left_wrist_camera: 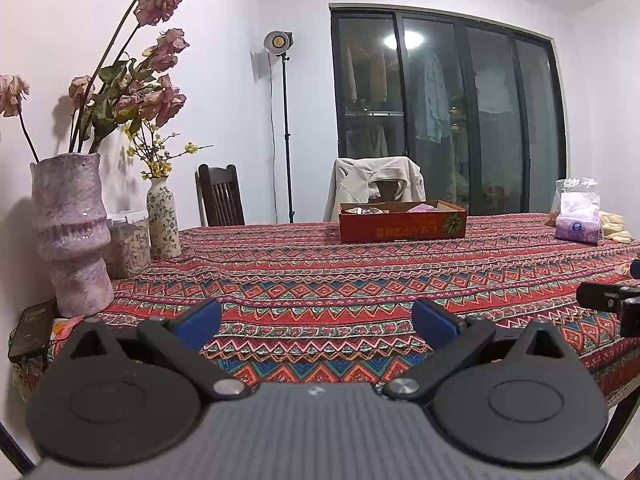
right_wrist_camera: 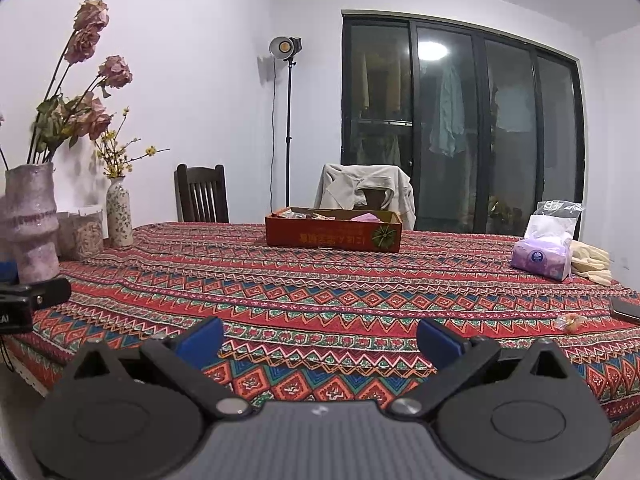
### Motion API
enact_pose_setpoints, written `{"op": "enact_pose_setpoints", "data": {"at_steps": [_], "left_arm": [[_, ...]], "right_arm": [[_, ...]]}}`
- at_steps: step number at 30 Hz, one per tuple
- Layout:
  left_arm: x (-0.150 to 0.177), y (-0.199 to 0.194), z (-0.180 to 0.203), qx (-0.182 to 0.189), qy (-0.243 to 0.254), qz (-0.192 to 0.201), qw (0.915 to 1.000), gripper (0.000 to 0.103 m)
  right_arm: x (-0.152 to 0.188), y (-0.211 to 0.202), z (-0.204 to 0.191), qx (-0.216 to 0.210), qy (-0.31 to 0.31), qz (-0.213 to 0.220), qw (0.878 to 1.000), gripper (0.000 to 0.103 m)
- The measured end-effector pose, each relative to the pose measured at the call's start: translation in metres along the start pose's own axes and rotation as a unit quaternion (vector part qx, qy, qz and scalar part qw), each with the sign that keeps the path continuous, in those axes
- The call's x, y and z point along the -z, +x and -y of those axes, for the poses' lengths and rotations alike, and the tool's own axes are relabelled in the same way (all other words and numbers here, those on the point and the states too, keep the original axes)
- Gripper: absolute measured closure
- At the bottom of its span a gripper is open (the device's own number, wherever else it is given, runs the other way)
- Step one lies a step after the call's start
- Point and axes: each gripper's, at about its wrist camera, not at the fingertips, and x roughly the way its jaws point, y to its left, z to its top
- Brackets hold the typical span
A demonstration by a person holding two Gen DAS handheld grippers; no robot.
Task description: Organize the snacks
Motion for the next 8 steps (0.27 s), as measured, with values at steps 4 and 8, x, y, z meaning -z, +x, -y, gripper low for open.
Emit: {"op": "enact_pose_setpoints", "data": {"at_steps": [4,8], "left_arm": [[-0.0003,-0.0007,-0.0002,-0.002,0.003,0.005,1.0,0.0],[0.001,-0.0007,-0.0026,0.005,-0.008,0.008,0.9999,0.0]], "right_arm": [[0.0001,-0.0001,-0.0001,0.001,0.0,0.0,1.0,0.0],[-0.0006,-0.0005,0.0009,0.002,0.0,0.002,1.0,0.0]]}}
